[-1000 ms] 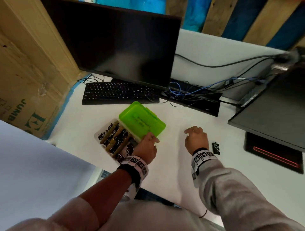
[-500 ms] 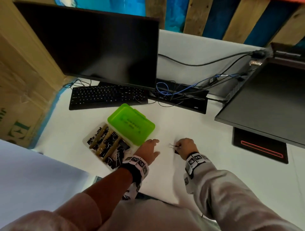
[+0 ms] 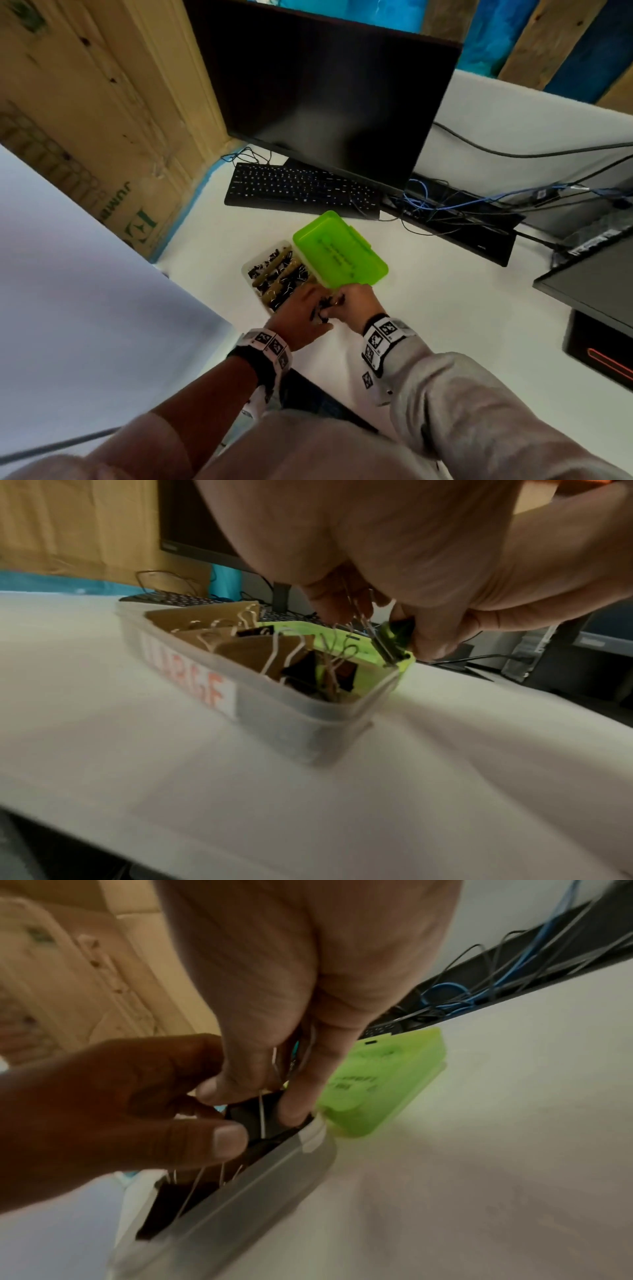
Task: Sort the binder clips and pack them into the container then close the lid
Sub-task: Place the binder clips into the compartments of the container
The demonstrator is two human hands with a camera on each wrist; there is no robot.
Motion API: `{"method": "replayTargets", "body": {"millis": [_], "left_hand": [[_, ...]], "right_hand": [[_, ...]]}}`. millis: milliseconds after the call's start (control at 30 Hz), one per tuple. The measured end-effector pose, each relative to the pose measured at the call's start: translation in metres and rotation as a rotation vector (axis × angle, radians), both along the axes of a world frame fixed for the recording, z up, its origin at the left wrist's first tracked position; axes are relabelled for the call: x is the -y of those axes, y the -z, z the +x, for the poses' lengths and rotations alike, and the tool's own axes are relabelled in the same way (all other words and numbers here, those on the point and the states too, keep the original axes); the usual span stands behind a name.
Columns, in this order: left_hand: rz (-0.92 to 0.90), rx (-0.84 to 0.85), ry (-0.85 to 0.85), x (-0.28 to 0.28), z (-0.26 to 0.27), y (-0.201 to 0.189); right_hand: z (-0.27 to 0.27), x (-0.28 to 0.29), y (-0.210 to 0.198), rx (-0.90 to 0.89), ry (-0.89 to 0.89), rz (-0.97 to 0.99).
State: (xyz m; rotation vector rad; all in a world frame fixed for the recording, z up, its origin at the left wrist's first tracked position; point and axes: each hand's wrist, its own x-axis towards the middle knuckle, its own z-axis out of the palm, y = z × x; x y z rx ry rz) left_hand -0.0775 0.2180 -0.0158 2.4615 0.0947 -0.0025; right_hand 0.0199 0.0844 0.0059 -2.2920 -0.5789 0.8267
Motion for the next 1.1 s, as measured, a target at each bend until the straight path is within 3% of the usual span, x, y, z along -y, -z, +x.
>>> {"method": "replayTargets", "body": {"millis": [200, 300, 367, 533, 633, 767, 933, 1033, 1100], "left_hand": [[0.082, 0.131, -0.035, -0.021, -0.016, -0.001], [0.057, 0.146, 0.038, -0.025, -0.021, 0.000], [0.068, 0.157, 0.079, -0.026, -0.021, 0.001], [-0.013, 0.054, -0.010, -0.038, -0.012, 0.002], [0.044, 0.068, -0.036, -0.049, -0.001, -0.007], [0.036, 0.164, -0.267, -0.084, 0.020, -0.011], [0.040, -0.120, -0.532, -0.132, 0.033, 0.001], [-0.037, -0.350, -0.539, -0.141, 0.036, 0.008], [0.014, -0.414, -0.521, -0.139, 0.037, 0.007]], "right_hand": [[-0.010, -0.027, 0.016, 0.160, -0.259, -0.231], [-0.009, -0.030, 0.015, 0.227, -0.385, -0.298], [-0.008, -0.031, 0.012, 0.229, -0.461, -0.293], [-0.003, -0.033, 0.010, 0.144, -0.609, -0.278], [0.005, -0.032, 0.014, 0.102, -0.576, -0.291], [0.008, -0.017, 0.020, 0.070, -0.352, -0.214], [-0.004, -0.004, 0.027, 0.074, -0.179, 0.065], [-0.004, 0.001, 0.034, 0.034, -0.200, 0.094], [-0.005, 0.004, 0.039, 0.065, -0.250, 0.060]]}}
